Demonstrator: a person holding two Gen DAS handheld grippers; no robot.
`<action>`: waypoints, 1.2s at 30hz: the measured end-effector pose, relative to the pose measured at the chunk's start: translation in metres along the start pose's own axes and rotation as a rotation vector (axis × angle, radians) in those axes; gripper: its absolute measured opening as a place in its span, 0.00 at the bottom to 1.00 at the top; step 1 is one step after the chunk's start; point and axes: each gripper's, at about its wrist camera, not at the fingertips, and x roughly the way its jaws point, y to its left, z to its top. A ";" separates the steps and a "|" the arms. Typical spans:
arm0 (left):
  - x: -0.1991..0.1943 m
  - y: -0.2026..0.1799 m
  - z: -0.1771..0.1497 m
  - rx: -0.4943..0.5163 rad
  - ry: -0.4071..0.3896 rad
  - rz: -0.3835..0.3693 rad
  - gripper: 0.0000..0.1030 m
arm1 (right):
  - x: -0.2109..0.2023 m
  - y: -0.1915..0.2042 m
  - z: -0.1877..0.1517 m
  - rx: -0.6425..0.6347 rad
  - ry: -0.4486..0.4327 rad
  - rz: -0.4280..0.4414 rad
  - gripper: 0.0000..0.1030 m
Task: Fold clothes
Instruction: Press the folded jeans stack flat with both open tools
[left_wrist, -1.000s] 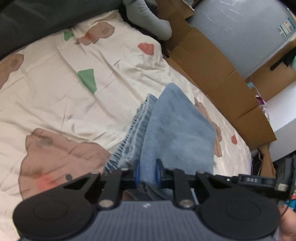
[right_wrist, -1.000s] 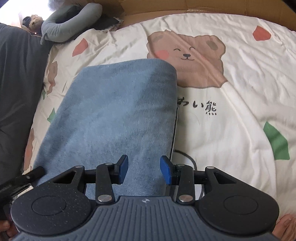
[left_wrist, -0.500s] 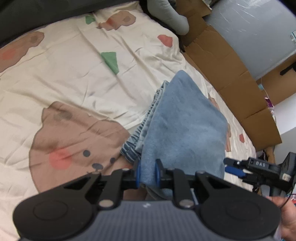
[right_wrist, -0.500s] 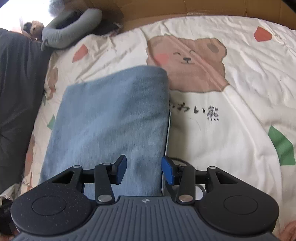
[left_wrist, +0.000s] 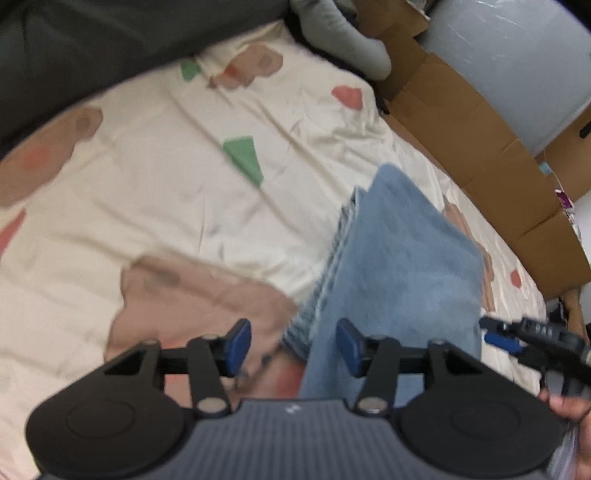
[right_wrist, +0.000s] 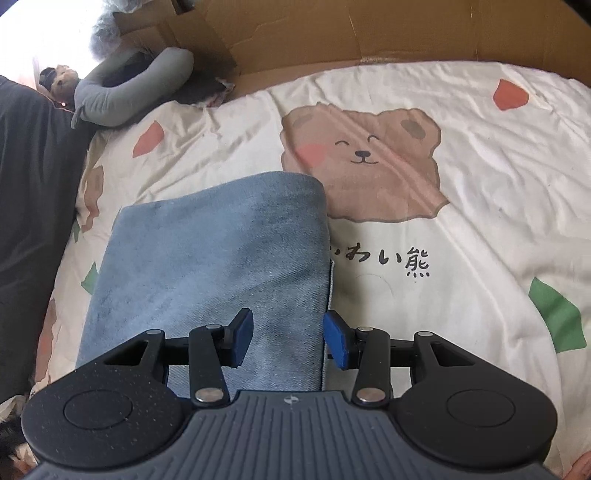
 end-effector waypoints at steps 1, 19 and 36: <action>0.001 -0.002 0.005 0.011 -0.010 0.003 0.54 | 0.000 0.001 -0.001 -0.003 -0.005 0.002 0.47; 0.043 -0.060 0.029 0.218 -0.062 -0.033 0.57 | 0.036 0.024 0.012 -0.165 0.003 0.048 0.47; 0.066 -0.105 0.054 0.246 -0.134 -0.070 0.39 | 0.061 0.034 0.043 -0.218 -0.001 0.089 0.47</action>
